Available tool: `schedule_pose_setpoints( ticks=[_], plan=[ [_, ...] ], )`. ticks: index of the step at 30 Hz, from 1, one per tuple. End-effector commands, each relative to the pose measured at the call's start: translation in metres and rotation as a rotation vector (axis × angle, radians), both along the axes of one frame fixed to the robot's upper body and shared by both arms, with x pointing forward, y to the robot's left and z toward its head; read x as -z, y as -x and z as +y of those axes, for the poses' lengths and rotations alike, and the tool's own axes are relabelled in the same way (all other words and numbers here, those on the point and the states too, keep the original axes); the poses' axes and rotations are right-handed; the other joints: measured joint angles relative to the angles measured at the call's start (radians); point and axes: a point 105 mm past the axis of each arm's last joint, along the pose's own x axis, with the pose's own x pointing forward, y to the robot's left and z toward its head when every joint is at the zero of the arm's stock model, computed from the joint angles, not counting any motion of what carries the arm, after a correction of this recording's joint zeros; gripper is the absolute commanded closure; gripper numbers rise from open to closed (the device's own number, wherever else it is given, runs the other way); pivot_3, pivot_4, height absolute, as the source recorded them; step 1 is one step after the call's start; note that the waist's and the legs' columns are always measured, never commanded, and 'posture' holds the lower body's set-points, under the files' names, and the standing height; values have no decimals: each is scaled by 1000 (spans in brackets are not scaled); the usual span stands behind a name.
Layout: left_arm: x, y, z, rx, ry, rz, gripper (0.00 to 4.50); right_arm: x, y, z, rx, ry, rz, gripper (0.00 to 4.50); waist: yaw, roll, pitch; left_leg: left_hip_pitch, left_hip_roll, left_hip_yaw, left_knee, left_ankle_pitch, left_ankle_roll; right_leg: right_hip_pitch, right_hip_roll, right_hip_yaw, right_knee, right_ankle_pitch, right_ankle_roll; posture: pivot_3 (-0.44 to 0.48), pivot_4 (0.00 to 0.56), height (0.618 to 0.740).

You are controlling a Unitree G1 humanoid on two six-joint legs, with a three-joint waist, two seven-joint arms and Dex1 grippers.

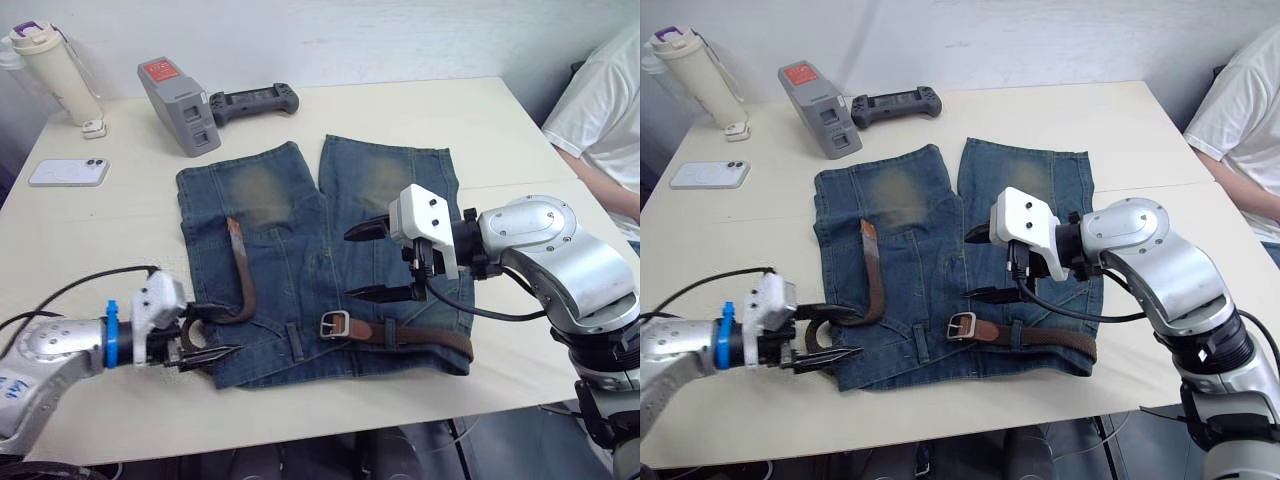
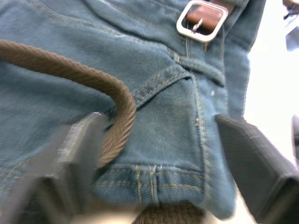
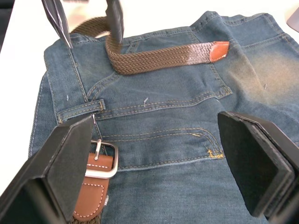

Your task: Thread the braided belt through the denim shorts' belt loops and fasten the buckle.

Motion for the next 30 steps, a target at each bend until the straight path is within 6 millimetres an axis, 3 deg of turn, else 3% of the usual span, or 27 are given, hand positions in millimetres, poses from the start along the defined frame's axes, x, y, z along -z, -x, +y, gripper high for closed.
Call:
schedule_pose_setpoints(
  ticks=[1, 5, 9, 12, 15, 18, 20, 23, 27, 30],
  plan=[
    [-26, 0, 7, -17, 108, 71, 114, -6, 4, 2, -21, -10, -37, 0, 0, 0, 0, 0, 0, 0, 0, 0, 0, 0, 0, 0, 0, 0, 0, 0, 150, 740],
    [-45, -15, 15, -110, 176, 83, 114, -7, 4, 3, -21, -13, -38, 0, 2, 0, 0, 0, 0, 0, 1, 0, 0, 0, 0, 0, 0, 0, 0, 0, 150, 740],
    [-36, -50, 17, -337, 113, 133, 114, -6, 3, 3, -12, -11, -43, 0, 4, 0, 0, 0, 0, 0, 1, 0, 0, 1, 0, 0, 1, 0, 0, 0, 150, 740],
    [-35, -67, -19, -328, 143, 276, 114, -6, 3, 4, 0, -15, -52, 0, 12, -1, -1, 0, -1, -2, 4, 0, 0, 2, 0, 0, 2, 1, 0, 0, 150, 740],
    [-36, -83, -31, -382, 128, 359, 114, -6, 3, 4, 11, -21, -55, 0, 13, -6, -2, -2, -1, -2, 8, 0, 0, 3, 0, 0, 3, 2, 1, 0, 150, 740],
    [-15, -91, -24, -497, -64, 418, 114, -7, 2, 4, 30, -26, -58, 0, 0, -7, -1, -1, -1, -2, 8, -1, 0, 3, 1, 0, 3, 2, 1, 0, 150, 740],
    [-13, -96, -24, -516, -55, 436, 114, -7, 2, 3, 39, -27, -60, 0, -4, -7, -1, 2, -1, -2, 5, 0, 0, 3, 1, 1, 3, 2, 1, 0, 150, 740],
    [-5, -93, -24, -526, -184, 407, 114, -7, 2, 2, 52, -32, -62, 0, 0, -7, -1, 3, 0, -2, 3, 0, -1, 2, 1, 1, 3, 1, 0, 0, 150, 740],
    [-12, -101, -19, -576, -195, 371, 114, -7, 3, 1, 61, -35, -62, 0, 3, -8, -2, 3, -1, -1, 5, 0, -1, 3, 1, 2, 3, 1, 0, 0, 150, 740],
    [-35, -110, -21, -575, -77, 364, 114, -7, 3, 1, 65, -36, -61, 0, 3, -8, -2, 3, 0, -2, 7, 0, -1, 3, 1, 2, 6, 1, 0, 0, 150, 740]
  ],
)
